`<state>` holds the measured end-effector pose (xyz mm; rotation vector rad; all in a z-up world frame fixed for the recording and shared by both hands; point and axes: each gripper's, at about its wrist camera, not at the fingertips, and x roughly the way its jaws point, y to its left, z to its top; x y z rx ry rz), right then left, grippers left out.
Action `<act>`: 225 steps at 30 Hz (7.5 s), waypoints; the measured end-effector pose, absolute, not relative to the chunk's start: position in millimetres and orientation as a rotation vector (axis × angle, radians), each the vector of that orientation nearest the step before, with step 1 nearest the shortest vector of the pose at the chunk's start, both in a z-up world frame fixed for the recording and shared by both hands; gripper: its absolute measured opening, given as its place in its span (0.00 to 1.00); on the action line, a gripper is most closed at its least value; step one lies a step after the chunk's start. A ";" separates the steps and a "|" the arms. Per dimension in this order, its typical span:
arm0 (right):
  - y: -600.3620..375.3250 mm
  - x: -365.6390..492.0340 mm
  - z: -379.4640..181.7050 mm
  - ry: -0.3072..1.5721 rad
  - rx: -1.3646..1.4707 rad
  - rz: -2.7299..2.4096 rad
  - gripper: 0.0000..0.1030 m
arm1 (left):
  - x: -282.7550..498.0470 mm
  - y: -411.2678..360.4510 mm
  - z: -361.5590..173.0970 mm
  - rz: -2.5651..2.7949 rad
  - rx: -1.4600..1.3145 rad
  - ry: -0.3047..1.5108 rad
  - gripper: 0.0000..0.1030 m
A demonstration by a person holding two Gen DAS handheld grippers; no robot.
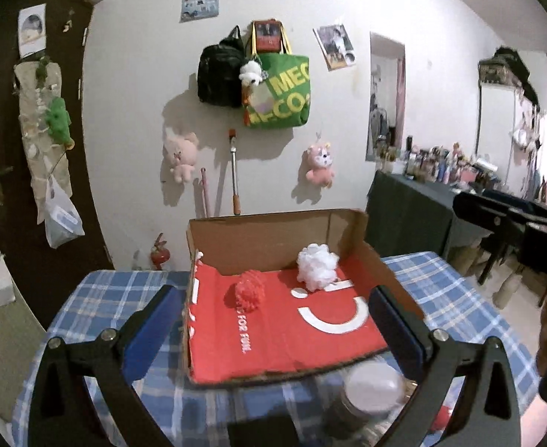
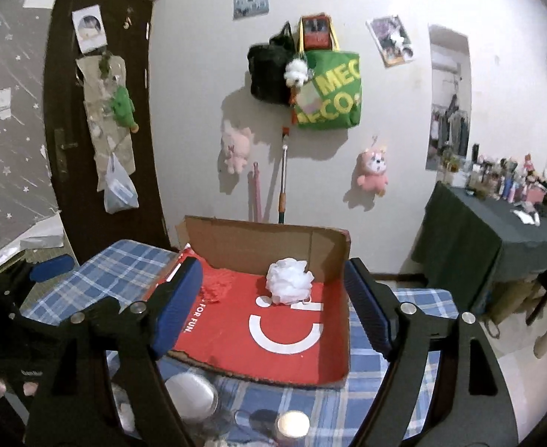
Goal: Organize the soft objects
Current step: 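Withdraw both open tools from the box back toward the table items, then grasp the white fluffy plush with the left tool while the right tool grasps the red knitted ball, then lift and carry the white plush and red knitted ball toward the red-lined box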
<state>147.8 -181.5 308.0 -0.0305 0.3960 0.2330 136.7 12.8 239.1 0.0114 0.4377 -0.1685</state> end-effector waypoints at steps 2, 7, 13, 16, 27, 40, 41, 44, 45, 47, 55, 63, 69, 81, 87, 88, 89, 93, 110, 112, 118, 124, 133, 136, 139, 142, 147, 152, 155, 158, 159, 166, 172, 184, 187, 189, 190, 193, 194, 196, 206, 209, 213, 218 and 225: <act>-184.5 125.5 309.3 0.365 -0.028 0.228 0.81 | 118.5 16.2 240.3 -0.168 -0.012 0.423 1.00; -185.6 69.9 305.5 0.278 -0.060 0.200 0.85 | 71.8 22.3 237.7 -0.172 -0.041 0.365 1.00; -188.9 5.9 289.8 0.185 -0.014 0.200 0.91 | 18.3 31.5 221.9 -0.177 -0.085 0.316 1.00; -186.6 -23.9 281.6 0.137 -0.016 0.193 0.92 | -1.5 35.0 213.6 -0.178 -0.100 0.287 1.00; -183.6 -67.1 202.9 0.173 0.042 0.102 0.95 | -40.3 36.4 163.5 -0.126 -0.098 0.248 1.00; -174.9 -30.9 122.4 0.287 -0.036 0.009 0.95 | -16.3 23.1 91.0 -0.074 -0.072 0.346 1.00; -175.3 -27.6 116.7 0.302 -0.029 0.012 0.95 | -13.1 22.8 85.5 -0.067 -0.075 0.354 1.00; -179.9 -17.1 101.9 0.356 0.007 0.022 0.95 | -6.0 21.6 75.6 -0.050 -0.068 0.374 1.00; -180.7 -15.3 98.0 0.364 0.012 0.018 0.95 | -4.1 21.1 73.1 -0.049 -0.064 0.380 1.00; -181.0 -11.2 91.6 0.375 0.003 0.006 0.95 | -0.1 19.6 67.9 -0.047 -0.054 0.393 1.00; -189.0 10.5 69.4 0.472 0.032 -0.002 0.95 | 17.7 17.3 51.9 -0.025 -0.051 0.453 1.00; -191.3 20.6 61.5 0.509 0.037 0.006 0.95 | 27.1 15.7 45.5 -0.014 -0.030 0.485 1.00; -193.0 24.6 61.3 0.534 0.048 0.017 0.95 | 30.5 18.1 46.6 -0.016 -0.026 0.501 1.00; -199.5 40.1 64.5 0.605 0.007 0.028 0.95 | 42.6 50.9 52.5 0.009 -0.023 0.569 1.00; -209.4 49.9 68.2 0.631 0.008 0.049 0.95 | 54.5 70.1 56.9 0.012 -0.012 0.608 1.00; -212.0 52.2 69.5 0.634 0.010 0.049 0.95 | 56.1 72.7 56.6 0.012 -0.011 0.617 1.00; -214.5 54.1 70.8 0.636 0.015 0.051 0.95 | 56.8 74.6 56.2 0.014 -0.013 0.621 1.00; -224.8 60.8 76.4 0.639 0.038 0.070 0.95 | 58.7 80.4 51.9 0.011 -0.014 0.648 1.00; -248.5 77.4 64.3 0.743 0.262 0.275 0.34 | 68.3 81.3 36.2 -0.070 -0.046 0.727 0.20; -252.0 70.6 69.9 0.713 0.265 0.266 0.34 | 67.7 80.6 39.6 -0.073 -0.047 0.727 0.20; -257.3 65.6 80.7 0.678 0.271 0.255 0.34 | 60.0 73.5 51.7 -0.094 -0.030 0.688 0.20; -260.3 62.5 83.5 0.670 0.290 0.263 0.34 | 56.1 66.8 61.6 -0.113 -0.018 0.658 0.20; -259.0 58.8 92.9 0.629 0.272 0.251 0.34 | 53.2 63.0 66.7 -0.131 -0.011 0.648 0.20; -258.6 56.4 98.3 0.607 0.265 0.248 0.34 | 51.2 61.9 68.2 -0.139 -0.011 0.643 0.20; -256.6 55.5 101.6 0.598 0.250 0.246 0.34 | 49.4 59.5 70.2 -0.148 -0.007 0.635 0.20; -257.8 55.6 102.1 0.602 0.257 0.254 0.34 | 49.3 58.1 70.7 -0.154 -0.006 0.634 0.20; -258.5 54.5 102.3 0.599 0.289 0.295 0.34 | 49.5 56.8 70.0 -0.158 -0.006 0.639 0.20; -254.0 55.4 101.2 0.609 0.303 0.328 0.34 | 49.5 56.5 69.8 -0.161 -0.008 0.640 0.20; -248.3 54.8 101.9 0.603 0.275 0.323 0.34 | 49.0 54.9 69.6 -0.168 -0.006 0.636 0.20; -245.4 53.1 101.7 0.598 0.273 0.330 0.34 | 47.5 51.6 71.1 -0.179 0.000 0.628 0.20; -244.6 52.5 101.8 0.596 0.270 0.330 0.34 | 47.0 50.6 71.8 -0.183 0.002 0.625 0.20; -247.9 51.2 105.3 0.578 0.276 0.316 0.34 | 45.6 49.4 77.8 -0.190 0.009 0.613 0.20; -258.9 48.3 106.5 0.569 0.278 0.285 0.34 | 48.4 55.0 79.9 -0.175 0.005 0.623 0.20; -306.5 57.4 99.9 0.607 0.395 0.194 0.36 | 75.6 89.6 71.8 -0.145 -0.037 0.700 0.20; -321.4 65.6 93.7 0.631 0.479 0.199 0.36 | 86.9 96.2 69.1 -0.171 -0.051 0.723 0.20; -328.5 71.5 91.0 0.642 0.513 0.197 0.36 | 93.2 101.3 68.9 -0.186 -0.064 0.732 0.20; -330.6 73.5 91.1 0.643 0.521 0.195 0.36 | 96.2 103.4 69.0 -0.189 -0.069 0.735 0.20; -337.5 80.6 90.9 0.641 0.553 0.191 0.36 | 105.6 109.2 69.8 -0.204 -0.073 0.745 0.20; -340.6 83.9 90.8 0.639 0.574 0.196 0.36 | 109.3 110.6 70.2 -0.210 -0.070 0.748 0.20; -344.6 88.6 90.5 0.636 0.602 0.202 0.36 | 115.3 111.4 70.3 -0.220 -0.066 0.751 0.20; -350.5 117.2 84.8 0.675 0.730 0.284 0.36 | 145.3 112.8 62.2 -0.306 -0.070 0.808 0.20; -345.6 126.4 85.3 0.688 0.733 0.314 0.36 | 153.4 113.0 62.1 -0.324 -0.075 0.822 0.20; -338.0 138.8 85.3 0.707 0.737 0.357 0.36 | 160.7 111.8 64.0 -0.350 -0.070 0.824 0.20; -331.6 152.6 87.7 0.728 0.728 0.393 0.36 | 167.4 108.5 68.2 -0.375 -0.046 0.822 0.20; -321.8 160.7 97.1 0.729 0.682 0.444 0.36 | 172.6 108.2 79.1 -0.421 -0.041 0.798 0.20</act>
